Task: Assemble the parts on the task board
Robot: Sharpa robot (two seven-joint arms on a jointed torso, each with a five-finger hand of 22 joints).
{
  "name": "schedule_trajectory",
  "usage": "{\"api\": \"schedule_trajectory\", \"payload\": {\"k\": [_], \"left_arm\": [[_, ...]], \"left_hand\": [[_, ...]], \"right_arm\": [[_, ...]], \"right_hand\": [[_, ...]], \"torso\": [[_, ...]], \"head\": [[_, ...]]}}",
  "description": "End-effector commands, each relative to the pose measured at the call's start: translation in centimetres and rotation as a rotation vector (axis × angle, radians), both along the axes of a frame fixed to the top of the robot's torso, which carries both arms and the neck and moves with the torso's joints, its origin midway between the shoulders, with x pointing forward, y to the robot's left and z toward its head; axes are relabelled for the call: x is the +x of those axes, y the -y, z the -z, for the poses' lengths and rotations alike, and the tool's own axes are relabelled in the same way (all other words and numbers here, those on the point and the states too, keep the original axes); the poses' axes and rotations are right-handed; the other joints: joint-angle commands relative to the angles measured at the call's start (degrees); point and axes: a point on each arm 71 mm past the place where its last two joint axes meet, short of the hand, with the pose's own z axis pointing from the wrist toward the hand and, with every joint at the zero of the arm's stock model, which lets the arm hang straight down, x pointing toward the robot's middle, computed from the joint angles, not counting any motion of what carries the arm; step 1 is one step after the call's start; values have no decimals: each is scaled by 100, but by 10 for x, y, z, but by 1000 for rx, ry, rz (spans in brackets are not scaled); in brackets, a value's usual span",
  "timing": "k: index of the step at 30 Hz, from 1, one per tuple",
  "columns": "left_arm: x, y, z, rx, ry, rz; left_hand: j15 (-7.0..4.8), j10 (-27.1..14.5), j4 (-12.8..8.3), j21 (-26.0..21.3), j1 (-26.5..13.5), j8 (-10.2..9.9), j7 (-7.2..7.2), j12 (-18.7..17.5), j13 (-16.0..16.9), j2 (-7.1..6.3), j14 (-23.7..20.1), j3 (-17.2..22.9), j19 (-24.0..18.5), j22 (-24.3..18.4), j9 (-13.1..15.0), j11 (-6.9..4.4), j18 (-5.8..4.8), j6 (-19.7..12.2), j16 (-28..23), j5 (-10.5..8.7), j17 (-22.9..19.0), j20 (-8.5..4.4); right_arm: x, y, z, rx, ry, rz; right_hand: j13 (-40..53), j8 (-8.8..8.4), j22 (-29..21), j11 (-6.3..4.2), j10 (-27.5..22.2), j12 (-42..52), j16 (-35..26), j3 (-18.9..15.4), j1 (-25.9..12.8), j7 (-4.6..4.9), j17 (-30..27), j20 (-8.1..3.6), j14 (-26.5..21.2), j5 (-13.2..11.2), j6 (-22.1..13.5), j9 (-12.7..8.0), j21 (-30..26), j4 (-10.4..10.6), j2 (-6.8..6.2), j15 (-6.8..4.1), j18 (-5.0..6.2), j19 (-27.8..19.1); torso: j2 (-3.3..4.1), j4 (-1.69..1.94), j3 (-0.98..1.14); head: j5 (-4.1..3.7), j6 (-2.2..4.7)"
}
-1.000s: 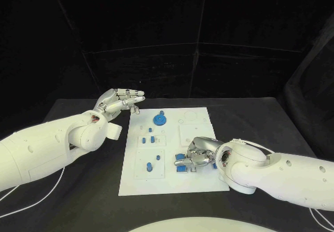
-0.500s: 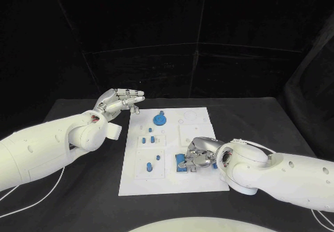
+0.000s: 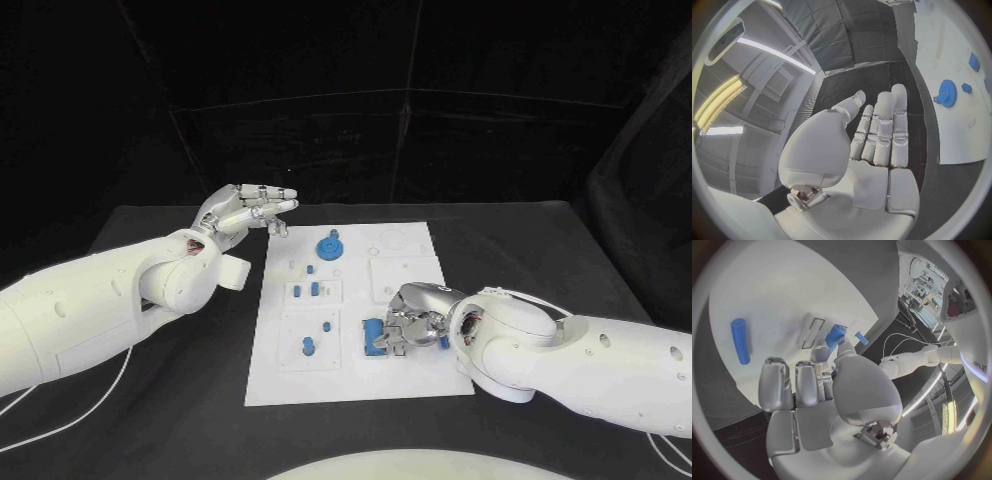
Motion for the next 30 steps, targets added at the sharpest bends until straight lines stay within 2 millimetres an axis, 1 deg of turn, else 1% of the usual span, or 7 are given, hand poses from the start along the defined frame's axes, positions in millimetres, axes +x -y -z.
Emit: {"api": "schedule_trajectory", "payload": {"k": [1, 9, 14, 18, 22, 25, 30], "left_arm": [[0, 1, -1, -8, 1, 9], [0, 1, -1, -8, 1, 8], [0, 0, -1, -7, 1, 6], [0, 0, -1, -7, 1, 6], [0, 0, -1, -8, 1, 8], [0, 1, -1, -8, 1, 9], [0, 1, -1, -9, 1, 9]], "left_hand": [[0, -22, -4, -20, -17, 24, -5, 35, -6, 59, -39, -43, -26, -7, -4, 1, 77, -48, -30, -10, -5, 18], [0, -30, -6, -23, -14, 24, -4, 38, -6, 60, -42, -45, -26, -10, -4, 2, 77, -51, -31, -11, -8, 18], [0, -30, -6, -23, -14, 24, -4, 38, -6, 60, -42, -45, -26, -10, -4, 2, 77, -51, -31, -11, -8, 18], [0, -30, -6, -23, -14, 24, -4, 38, -6, 60, -42, -45, -26, -10, -4, 2, 77, -51, -31, -11, -8, 18], [1, -33, -6, -26, -13, 25, -4, 41, -6, 61, -44, -47, -27, -12, -4, 2, 77, -52, -31, -10, -10, 18], [1, -33, -6, -26, -13, 25, -4, 41, -6, 61, -44, -47, -27, -12, -4, 2, 77, -52, -31, -10, -10, 18], [1, -33, -6, -26, -13, 25, -4, 41, -6, 61, -44, -47, -27, -12, -4, 2, 77, -52, -31, -10, -10, 18]], "right_arm": [[-1, 0, -4, 52, 28, -9], [-4, 16, -11, 131, 52, 31], [-6, 48, -15, 129, 47, 107], [-4, 72, -16, 88, 52, 152], [-3, 88, -15, 7, 64, 156], [-3, 93, -14, -59, 66, 142], [-3, 97, -12, -143, 76, 128]], "right_hand": [[-7, -22, -23, -2, 35, -44, -28, -95, -95, 3, -21, 1, 224, -25, -1, 13, -39, 57, -3, -7, -26, -9], [-23, -96, -56, 22, 4, -96, -57, -172, -71, 36, -46, 11, 217, 30, -124, 1, -62, 142, 53, 9, -19, -29], [-17, -281, -60, 77, -16, -121, -58, -161, 150, 110, -31, 43, 221, 226, -325, -63, -68, 83, 138, 49, -20, -32], [-6, -467, -48, 117, -21, -132, -56, -140, 363, 164, -16, 75, 224, 428, -414, -145, -65, -3, 200, 82, -21, -28], [27, -553, -25, 123, 5, -107, -48, -157, 466, 171, 5, 92, 227, 466, -344, -189, -54, -36, 220, 94, -25, -17], [30, -550, -1, 102, 20, -115, -39, -210, 463, 139, 26, 91, 230, 448, -160, -191, -43, -10, 219, 84, -28, -6], [11, -563, -15, 73, 26, -157, -54, -328, 398, 99, 17, 71, 226, 399, 17, -173, -53, 67, 185, 59, -24, -14]], "torso": [[-1, -5, 2], [-6, -2, 5], [-10, -5, -7], [-8, -14, -7], [-2, -17, -2], [1, -7, 6], [-2, 0, 6]], "head": [[-4, 6], [-27, 19], [-88, 38], [-128, 53], [-179, 69], [-206, 73], [-243, 67]]}}
